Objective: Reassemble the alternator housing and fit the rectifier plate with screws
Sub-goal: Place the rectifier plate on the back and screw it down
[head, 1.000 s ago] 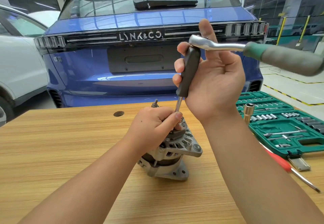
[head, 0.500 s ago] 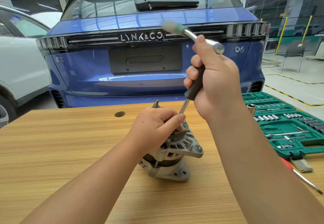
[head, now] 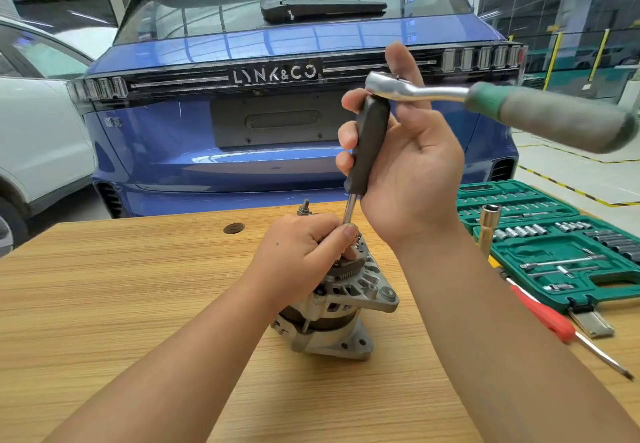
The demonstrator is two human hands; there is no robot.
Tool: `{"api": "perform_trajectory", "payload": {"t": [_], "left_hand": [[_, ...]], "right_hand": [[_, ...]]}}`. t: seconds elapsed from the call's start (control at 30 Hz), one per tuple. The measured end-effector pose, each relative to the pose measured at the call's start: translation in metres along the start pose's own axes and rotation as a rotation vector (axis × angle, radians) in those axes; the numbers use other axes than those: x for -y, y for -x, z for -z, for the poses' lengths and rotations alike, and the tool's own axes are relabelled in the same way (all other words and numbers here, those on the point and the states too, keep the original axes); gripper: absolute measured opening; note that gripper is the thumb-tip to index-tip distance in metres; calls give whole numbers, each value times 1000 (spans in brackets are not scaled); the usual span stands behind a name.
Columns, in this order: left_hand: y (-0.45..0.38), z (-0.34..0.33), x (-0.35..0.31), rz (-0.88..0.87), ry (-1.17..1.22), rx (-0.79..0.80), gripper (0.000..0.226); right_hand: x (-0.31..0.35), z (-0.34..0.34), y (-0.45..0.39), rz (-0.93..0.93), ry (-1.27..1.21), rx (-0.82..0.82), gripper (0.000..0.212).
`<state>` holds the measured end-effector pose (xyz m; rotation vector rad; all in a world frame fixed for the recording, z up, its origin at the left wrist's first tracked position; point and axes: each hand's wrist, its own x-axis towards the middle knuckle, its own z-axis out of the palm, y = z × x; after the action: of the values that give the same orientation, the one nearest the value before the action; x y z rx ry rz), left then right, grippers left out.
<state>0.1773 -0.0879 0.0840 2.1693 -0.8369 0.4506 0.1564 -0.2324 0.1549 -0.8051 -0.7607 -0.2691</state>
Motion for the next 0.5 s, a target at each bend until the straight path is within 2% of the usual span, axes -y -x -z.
{"api": "perform_trajectory", "payload": {"t": [0.13,0.3,0.37,0.5], "left_hand": [[0,0,0,-7,-3,-6,40],[1,0,1,6,-6,-2,39],[0,0,0,10,-9,1,39],[-1,1,-3,10,-1,19,38]], "right_hand": [[4,6,-1,-89,-115,37,40],[6,5,-3,-123,-79,24,41],[7,0,-5,-133,-48,-90,33],[10,-4,-8,-73,224,-425,20]]}}
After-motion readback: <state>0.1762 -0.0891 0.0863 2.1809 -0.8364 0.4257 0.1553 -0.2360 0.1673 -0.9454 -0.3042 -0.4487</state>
